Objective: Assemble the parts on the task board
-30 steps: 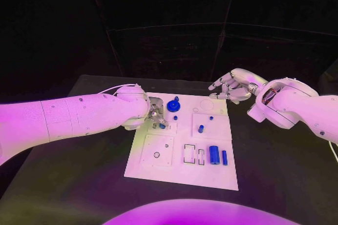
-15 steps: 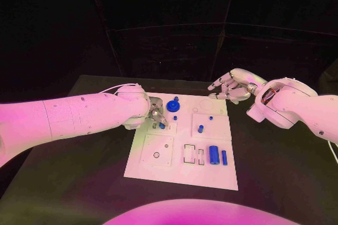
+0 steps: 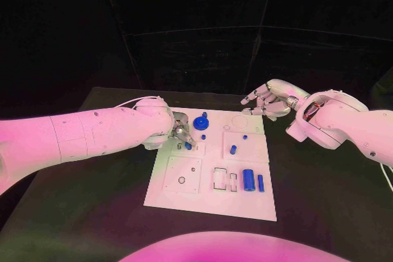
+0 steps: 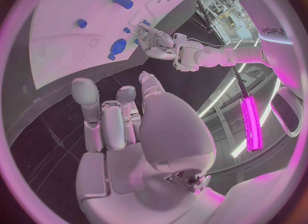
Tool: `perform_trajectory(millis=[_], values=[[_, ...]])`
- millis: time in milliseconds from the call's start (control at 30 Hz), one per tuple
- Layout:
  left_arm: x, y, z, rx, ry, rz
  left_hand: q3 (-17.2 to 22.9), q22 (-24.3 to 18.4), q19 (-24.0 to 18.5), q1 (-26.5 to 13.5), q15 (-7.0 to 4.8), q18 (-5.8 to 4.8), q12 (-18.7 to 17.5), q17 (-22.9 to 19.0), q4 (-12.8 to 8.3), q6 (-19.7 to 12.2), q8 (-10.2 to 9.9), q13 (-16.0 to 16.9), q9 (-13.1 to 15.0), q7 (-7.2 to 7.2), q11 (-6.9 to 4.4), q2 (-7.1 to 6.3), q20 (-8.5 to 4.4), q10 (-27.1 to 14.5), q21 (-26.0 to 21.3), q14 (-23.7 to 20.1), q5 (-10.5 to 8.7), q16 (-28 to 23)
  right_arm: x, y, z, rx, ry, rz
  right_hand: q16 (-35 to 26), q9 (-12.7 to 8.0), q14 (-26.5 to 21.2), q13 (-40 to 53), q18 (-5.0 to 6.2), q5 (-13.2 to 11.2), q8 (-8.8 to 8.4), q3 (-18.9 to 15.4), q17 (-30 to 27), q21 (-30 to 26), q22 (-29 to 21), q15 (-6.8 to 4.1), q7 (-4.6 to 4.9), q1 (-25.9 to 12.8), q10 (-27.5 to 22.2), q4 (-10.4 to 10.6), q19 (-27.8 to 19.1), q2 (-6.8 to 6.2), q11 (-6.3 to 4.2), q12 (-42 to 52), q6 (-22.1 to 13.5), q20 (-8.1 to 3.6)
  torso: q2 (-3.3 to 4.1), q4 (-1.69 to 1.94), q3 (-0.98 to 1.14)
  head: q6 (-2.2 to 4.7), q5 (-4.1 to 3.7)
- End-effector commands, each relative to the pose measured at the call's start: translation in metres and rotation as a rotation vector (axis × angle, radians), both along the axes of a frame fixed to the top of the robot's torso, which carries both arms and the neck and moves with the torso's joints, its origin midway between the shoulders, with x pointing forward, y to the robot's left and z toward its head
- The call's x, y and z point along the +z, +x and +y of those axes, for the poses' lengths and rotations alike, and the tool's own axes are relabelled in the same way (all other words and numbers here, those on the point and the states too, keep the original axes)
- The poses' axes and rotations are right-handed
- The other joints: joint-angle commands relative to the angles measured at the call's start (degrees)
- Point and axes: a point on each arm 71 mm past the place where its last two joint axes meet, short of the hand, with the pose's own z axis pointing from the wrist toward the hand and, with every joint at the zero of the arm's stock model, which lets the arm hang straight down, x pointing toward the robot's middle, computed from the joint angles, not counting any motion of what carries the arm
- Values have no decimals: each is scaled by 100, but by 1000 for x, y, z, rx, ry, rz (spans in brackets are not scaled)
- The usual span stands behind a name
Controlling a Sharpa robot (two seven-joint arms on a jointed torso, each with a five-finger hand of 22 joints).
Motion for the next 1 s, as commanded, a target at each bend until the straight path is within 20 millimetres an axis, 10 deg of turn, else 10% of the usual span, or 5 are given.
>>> perform_trajectory(millis=[33, 1000], values=[[-3, -2, 1, -5, 16, 21, -70, 20, 30, -86, -56, -96, 30, 1508, 29, 48, 27, 18, 12, -8, 7, 5, -7, 51, 46, 595, 26, 19, 2, 0, 1, 8, 6, -5, -49, 2, 206, -20, 36, 26, 34, -28, -27, -47, -30, -28, -19, 21, -23, 18, -51, 7, -16, -42, 28, 12, 0, 2, 0, -11, -7], [-3, -4, 1, 5, -5, 30, -360, 159, 79, -457, -79, -121, 144, 1508, 375, 126, 78, 140, 78, -42, -22, 38, -27, 134, 139, 595, 29, 19, 1, 3, 1, 4, 6, -4, -86, 0, 194, -59, 43, 30, 32, -40, -66, -82, -79, -25, -17, -12, -47, 49, -71, 11, -13, -82, 21, 13, -1, 3, -1, -22, -11]])
